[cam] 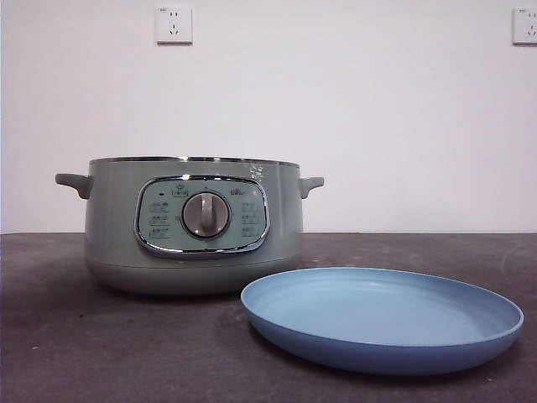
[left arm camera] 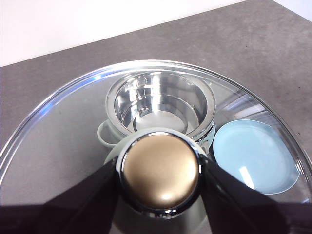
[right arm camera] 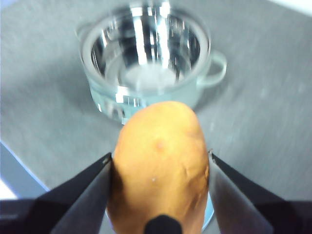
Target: Take the potato out from the steamer,put the potato on the plate,close the lid
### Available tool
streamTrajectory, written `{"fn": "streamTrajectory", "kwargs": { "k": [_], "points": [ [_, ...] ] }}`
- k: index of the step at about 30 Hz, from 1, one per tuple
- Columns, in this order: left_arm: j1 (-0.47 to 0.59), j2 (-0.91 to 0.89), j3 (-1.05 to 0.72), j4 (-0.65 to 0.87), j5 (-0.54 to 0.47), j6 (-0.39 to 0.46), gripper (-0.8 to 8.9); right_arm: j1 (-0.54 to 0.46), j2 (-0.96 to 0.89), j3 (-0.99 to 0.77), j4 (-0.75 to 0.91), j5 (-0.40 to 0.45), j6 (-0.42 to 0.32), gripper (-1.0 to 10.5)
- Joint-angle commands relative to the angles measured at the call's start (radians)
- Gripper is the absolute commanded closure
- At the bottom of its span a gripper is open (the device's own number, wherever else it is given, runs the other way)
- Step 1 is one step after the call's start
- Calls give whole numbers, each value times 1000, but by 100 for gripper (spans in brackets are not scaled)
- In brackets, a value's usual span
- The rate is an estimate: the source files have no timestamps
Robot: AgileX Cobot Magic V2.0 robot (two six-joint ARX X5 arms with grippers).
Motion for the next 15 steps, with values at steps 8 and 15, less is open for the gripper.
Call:
{"fn": "streamTrajectory", "kwargs": {
  "k": [8, 15],
  "points": [
    [1, -10, 19, 55, 5, 12, 822, 2, -20, -346, 248, -4, 76, 967],
    [1, -10, 19, 55, 5, 12, 822, 2, 76, -480, 446, -5, 87, 966]
  ]
}}
